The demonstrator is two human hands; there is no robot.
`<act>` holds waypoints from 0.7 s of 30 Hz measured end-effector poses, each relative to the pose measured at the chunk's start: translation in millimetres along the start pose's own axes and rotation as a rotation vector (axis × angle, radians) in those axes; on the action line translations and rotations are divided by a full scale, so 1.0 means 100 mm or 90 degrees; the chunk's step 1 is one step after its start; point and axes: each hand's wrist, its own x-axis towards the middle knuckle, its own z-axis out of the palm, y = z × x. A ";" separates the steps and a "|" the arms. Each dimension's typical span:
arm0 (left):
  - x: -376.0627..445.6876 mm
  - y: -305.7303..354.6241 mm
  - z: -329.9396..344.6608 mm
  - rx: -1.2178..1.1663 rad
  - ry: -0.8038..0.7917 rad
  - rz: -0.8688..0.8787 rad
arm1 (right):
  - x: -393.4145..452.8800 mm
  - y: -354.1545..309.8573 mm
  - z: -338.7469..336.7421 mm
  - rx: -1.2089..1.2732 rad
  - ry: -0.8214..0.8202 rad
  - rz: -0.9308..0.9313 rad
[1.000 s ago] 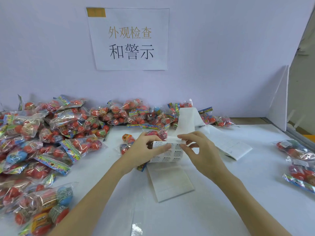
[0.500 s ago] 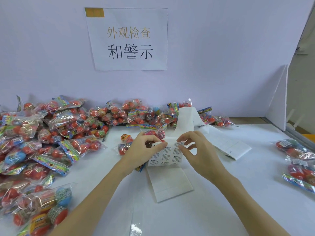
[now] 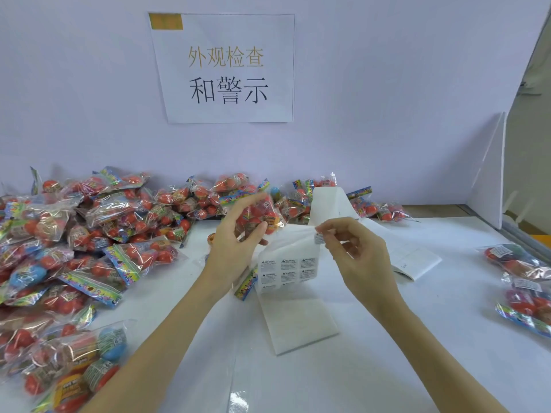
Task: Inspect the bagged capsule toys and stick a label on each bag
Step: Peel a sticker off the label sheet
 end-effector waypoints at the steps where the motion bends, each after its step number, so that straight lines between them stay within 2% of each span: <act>1: 0.00 0.02 0.00 -0.017 -0.005 0.002 | 0.00 -0.02 -0.01 0.018 -0.003 0.000; 4: -0.02 0.04 0.03 -0.044 -0.052 0.003 | -0.01 -0.07 -0.01 0.052 -0.023 0.013; 10: -0.07 0.03 0.13 -0.007 -0.161 -0.002 | -0.01 -0.06 0.00 0.061 -0.035 0.032; 17: -0.11 0.00 0.18 -0.014 -0.176 -0.022 | 0.00 -0.05 -0.01 0.081 0.008 -0.003; 21: -0.11 0.00 0.18 -0.028 -0.185 -0.030 | 0.01 -0.03 -0.02 0.040 -0.040 0.025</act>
